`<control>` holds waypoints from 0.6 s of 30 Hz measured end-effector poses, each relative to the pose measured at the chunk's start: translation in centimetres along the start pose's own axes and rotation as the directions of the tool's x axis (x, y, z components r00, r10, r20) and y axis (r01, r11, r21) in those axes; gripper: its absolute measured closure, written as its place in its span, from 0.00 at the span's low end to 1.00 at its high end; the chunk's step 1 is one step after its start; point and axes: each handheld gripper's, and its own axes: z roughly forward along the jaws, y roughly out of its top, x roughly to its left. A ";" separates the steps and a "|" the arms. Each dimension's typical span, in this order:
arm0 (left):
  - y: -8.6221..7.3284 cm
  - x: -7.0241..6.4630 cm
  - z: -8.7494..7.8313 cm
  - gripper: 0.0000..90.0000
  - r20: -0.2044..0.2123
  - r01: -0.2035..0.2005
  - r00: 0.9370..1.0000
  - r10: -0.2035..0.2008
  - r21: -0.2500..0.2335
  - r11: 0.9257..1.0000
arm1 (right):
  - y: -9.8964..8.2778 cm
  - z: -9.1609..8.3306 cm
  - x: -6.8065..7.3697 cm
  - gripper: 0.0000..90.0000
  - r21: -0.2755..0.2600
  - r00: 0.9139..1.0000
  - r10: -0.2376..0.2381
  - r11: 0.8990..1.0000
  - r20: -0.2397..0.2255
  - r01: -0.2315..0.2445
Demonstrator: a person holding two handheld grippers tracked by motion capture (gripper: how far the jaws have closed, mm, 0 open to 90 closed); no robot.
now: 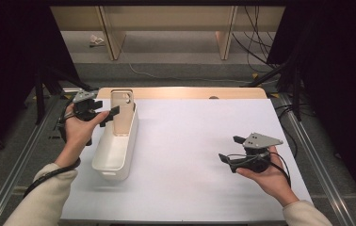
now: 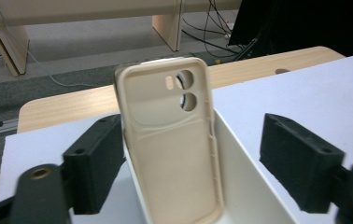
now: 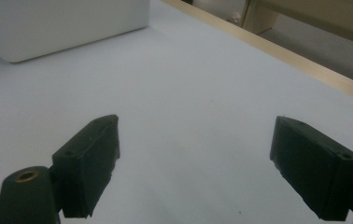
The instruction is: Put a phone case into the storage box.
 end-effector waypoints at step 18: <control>-2.5 -3.2 -2.6 0.12 0.084 -0.051 0.995 0.052 -0.015 0.999 | 0.0 -0.1 0.0 0.19 -0.005 1.000 0.005 1.000 0.000 -0.004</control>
